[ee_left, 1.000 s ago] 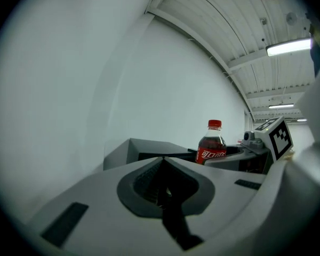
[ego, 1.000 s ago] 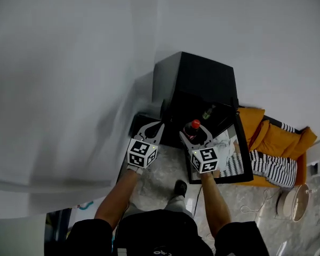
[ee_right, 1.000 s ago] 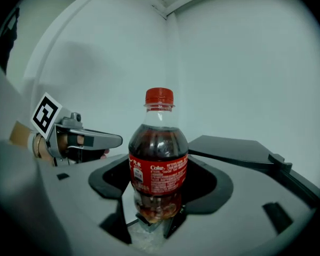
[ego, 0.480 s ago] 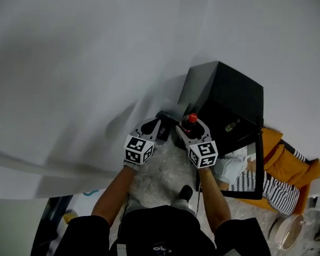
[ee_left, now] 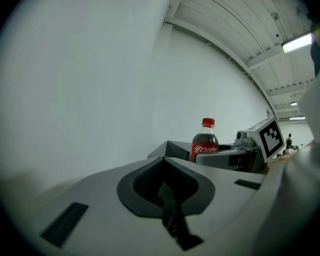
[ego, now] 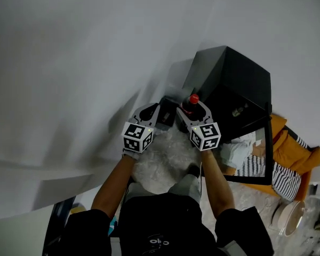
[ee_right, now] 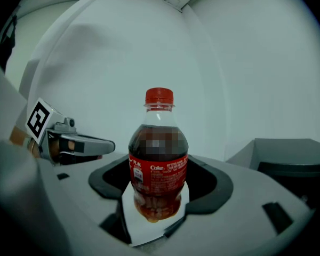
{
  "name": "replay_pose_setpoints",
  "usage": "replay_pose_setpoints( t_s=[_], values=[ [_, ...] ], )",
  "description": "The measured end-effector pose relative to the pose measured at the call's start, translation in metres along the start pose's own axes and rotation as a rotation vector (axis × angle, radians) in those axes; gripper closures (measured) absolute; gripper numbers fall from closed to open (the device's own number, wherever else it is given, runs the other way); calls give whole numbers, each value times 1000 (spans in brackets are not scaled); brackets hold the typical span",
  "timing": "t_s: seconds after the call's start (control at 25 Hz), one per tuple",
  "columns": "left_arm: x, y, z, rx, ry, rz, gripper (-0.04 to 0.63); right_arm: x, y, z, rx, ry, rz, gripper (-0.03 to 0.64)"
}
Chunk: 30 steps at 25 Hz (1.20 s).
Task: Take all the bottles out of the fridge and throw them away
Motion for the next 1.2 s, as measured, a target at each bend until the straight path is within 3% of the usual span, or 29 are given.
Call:
replay_pose_setpoints(
  t_s=[0.16, 0.36, 0.6, 0.84, 1.2],
  values=[
    [-20, 19, -5, 12, -26, 7, 594, -18, 24, 20, -9, -36, -12, 307],
    [-62, 38, -28, 38, -130, 49, 594, -59, 46, 50, 19, -142, -8, 307],
    [-102, 59, -40, 65, -189, 31, 594, -96, 67, 80, 17, -208, -27, 307],
    [-120, 101, -57, 99, -186, -33, 594, -133, 122, 95, -13, -194, -83, 307],
    [-154, 195, -93, 115, -110, -140, 594, -188, 236, 102, -50, -153, -158, 307]
  ],
)
Point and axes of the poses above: the fingertips, and each gripper's own axes: x backward along the fingers, z to its right, y out of its underside, the point moved 4 cm from there along x, backward along the fingers, and after that the axes turned 8 degrees about y, right-handed, at the moved point
